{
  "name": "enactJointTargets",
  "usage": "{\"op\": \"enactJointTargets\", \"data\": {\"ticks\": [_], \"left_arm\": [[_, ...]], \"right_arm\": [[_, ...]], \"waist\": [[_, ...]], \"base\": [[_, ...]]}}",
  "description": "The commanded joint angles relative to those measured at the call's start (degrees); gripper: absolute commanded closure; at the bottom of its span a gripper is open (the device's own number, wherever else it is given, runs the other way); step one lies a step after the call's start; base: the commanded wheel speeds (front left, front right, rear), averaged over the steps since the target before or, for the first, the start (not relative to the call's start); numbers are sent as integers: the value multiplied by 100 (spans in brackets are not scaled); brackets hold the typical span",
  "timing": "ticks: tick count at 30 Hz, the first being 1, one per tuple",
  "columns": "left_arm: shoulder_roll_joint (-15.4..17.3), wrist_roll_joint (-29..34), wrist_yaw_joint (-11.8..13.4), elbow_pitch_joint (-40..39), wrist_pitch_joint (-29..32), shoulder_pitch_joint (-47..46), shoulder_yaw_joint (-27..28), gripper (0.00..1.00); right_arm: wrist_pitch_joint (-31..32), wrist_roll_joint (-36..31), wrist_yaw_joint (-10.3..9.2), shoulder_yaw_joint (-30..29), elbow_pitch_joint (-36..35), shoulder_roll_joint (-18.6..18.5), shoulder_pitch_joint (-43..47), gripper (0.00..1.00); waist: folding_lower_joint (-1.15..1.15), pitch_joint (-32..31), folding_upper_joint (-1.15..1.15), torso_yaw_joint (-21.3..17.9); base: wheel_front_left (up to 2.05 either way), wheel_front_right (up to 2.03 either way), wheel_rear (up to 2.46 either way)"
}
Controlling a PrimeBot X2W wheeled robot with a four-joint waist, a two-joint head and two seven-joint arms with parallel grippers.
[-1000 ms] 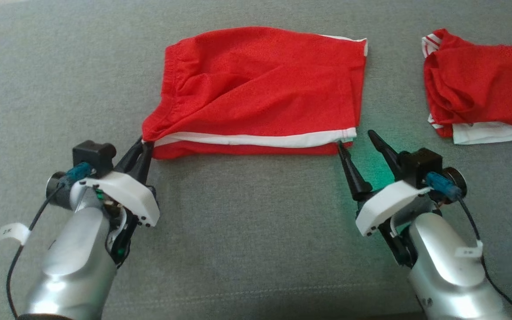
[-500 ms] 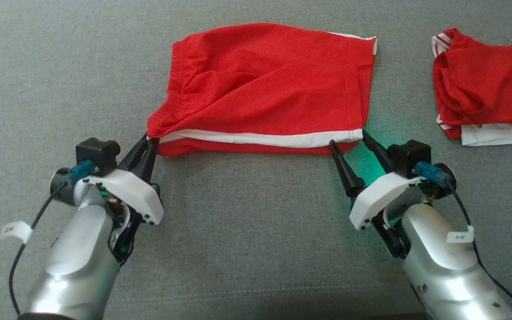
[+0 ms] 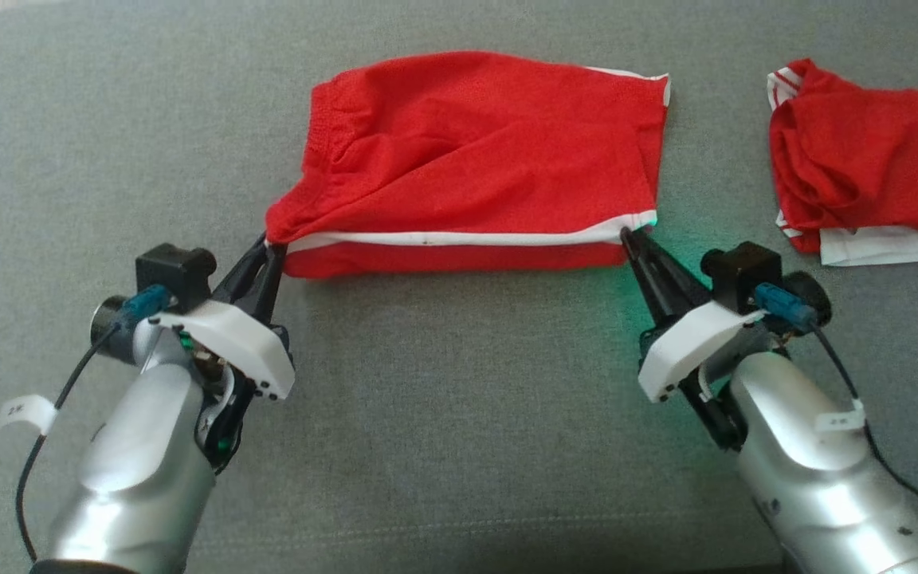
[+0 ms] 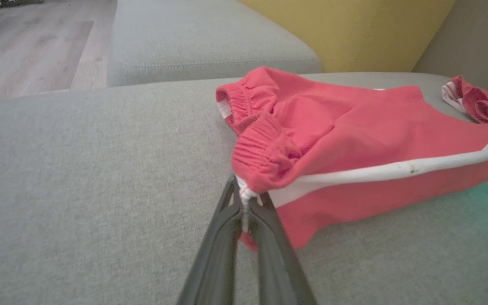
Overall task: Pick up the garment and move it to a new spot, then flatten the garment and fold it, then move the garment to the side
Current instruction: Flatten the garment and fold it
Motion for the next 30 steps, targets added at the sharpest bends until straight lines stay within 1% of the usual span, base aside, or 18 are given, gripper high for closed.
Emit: {"op": "enactJointTargets", "data": {"ticks": [1,2,6,8,10,14,19,23,26,28,30], "left_arm": [[204,-6,6,-253,-71,-255,209,100],[204,-6,6,-253,-71,-255,209,100],[234,28,8,-532,-71,-211,279,100],[260,53,46,-840,-71,-199,373,100],[276,67,77,-1071,-71,-191,421,100],[330,87,146,-1553,-66,-143,459,100],[447,69,351,-2393,89,-14,551,100],[550,9,585,-3309,474,135,653,100],[678,-25,760,-4026,889,116,763,100],[763,-44,805,-4416,1208,-16,792,100],[843,-99,773,-4634,1586,-255,784,100]], "right_arm": [[-114,-118,-5,104,-270,-73,-170,100],[-114,-118,-5,104,-270,-73,-170,100],[-208,-453,-5,75,-681,-375,-235,100],[-232,-695,-5,-49,-1068,-594,-284,100],[-216,-842,-5,-147,-1349,-717,-308,100],[-47,-1052,-5,-273,-1925,-939,-290,100],[330,-1101,-5,-546,-2739,-1199,-146,100],[813,-1131,-5,-907,-3607,-1383,83,100],[1268,-1168,-5,-1235,-4344,-1470,182,100],[1556,-1163,-5,-1344,-4736,-1525,121,100],[1833,-1109,-5,-1357,-4960,-1605,-53,100]], "waist": [[0,-79,0,1],[0,-79,0,1],[0,-267,0,-3],[0,-438,0,1],[0,-567,0,5],[0,-859,0,6],[0,-1200,0,3],[0,-1335,0,18],[0,-1288,0,22],[0,-1185,0,28],[0,-1016,0,34]], "base": [[0,0,0],[0,0,0],[0,0,0],[0,0,0],[0,0,0],[0,0,0],[0,0,0],[0,0,0],[0,0,0],[0,0,0],[0,0,0]]}}
